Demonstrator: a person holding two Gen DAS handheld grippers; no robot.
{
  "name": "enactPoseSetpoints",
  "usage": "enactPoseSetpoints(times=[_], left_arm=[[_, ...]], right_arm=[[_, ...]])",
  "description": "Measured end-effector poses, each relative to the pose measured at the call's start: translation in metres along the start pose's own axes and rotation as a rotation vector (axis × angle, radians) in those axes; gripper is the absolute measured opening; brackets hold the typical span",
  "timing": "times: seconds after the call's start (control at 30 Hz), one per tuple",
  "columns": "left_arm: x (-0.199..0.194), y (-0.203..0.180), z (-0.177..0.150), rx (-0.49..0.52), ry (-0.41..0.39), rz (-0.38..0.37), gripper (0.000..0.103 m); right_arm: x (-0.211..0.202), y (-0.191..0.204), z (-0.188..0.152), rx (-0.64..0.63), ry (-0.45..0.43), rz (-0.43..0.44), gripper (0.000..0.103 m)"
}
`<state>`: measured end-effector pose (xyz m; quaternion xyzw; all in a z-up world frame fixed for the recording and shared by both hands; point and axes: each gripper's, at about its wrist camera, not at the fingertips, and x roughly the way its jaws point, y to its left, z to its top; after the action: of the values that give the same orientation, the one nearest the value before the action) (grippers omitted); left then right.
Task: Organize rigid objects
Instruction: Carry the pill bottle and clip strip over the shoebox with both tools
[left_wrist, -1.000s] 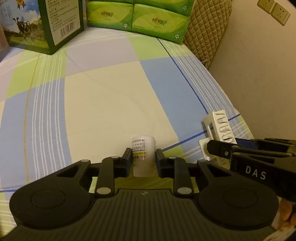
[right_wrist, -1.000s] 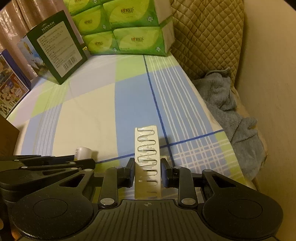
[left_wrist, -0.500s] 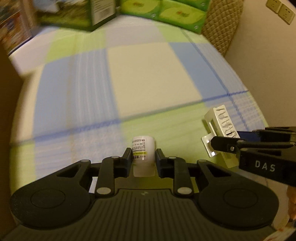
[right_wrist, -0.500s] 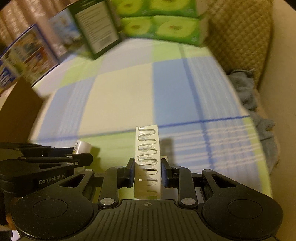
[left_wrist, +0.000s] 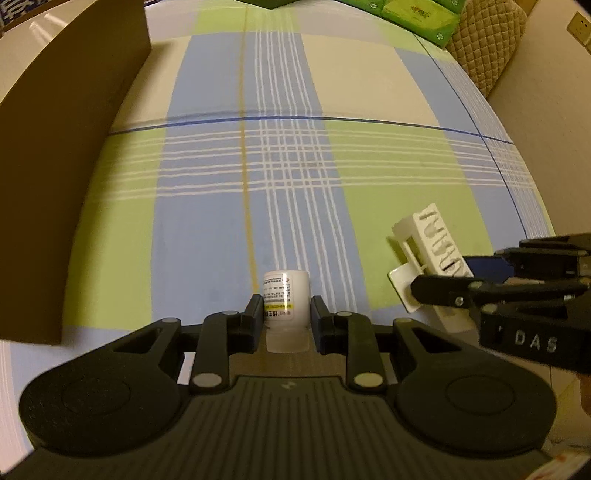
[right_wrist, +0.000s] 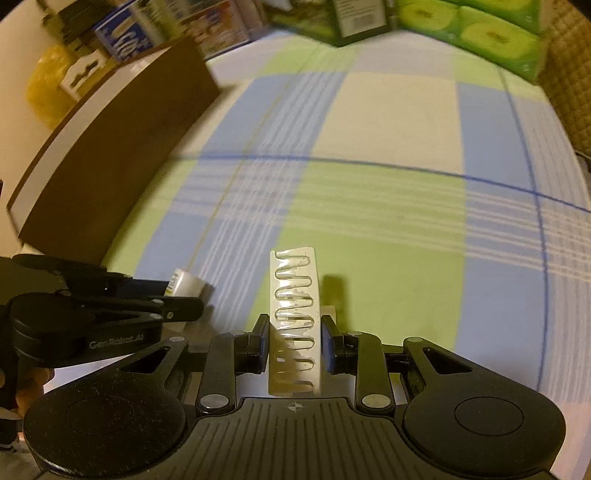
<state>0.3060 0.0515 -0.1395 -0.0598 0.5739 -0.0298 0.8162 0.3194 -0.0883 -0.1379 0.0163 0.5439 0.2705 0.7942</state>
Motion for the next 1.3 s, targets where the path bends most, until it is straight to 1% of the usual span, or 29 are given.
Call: enactPoseSetpoints(times=[0.2, 0.33, 0.43, 0.67, 0.83, 0.97, 1.1, 1.3], left_arm=[[0.003, -0.004, -0.001, 0.005, -0.022, 0.004, 0.022], [0.000, -0.007, -0.005, 0.012, -0.039, 0.001, 0.022], [-0.007, -0.009, -0.010, 0.023, -0.057, 0.000, 0.022], [-0.030, -0.006, -0.020, 0.002, -0.094, 0.006, 0.022], [-0.059, 0.001, -0.029, -0.020, -0.146, 0.005, 0.022], [-0.086, 0.016, -0.037, -0.057, -0.190, 0.002, 0.022], [-0.115, 0.038, -0.044, -0.086, -0.237, 0.005, 0.022], [-0.156, 0.080, -0.049, -0.111, -0.312, 0.018, 0.022]], right_arm=[[0.006, 0.005, 0.000, 0.003, -0.003, -0.029, 0.025], [0.003, 0.007, -0.005, -0.012, -0.025, -0.051, 0.025], [-0.004, 0.008, -0.010, -0.005, -0.035, -0.042, 0.024], [-0.018, 0.013, -0.014, 0.008, -0.055, -0.024, 0.024], [-0.031, 0.026, -0.011, 0.000, -0.063, 0.014, 0.024], [-0.040, 0.049, -0.006, -0.035, -0.083, 0.056, 0.024], [-0.048, 0.076, 0.001, -0.057, -0.108, 0.115, 0.024], [-0.053, 0.128, 0.019, -0.074, -0.149, 0.210, 0.025]])
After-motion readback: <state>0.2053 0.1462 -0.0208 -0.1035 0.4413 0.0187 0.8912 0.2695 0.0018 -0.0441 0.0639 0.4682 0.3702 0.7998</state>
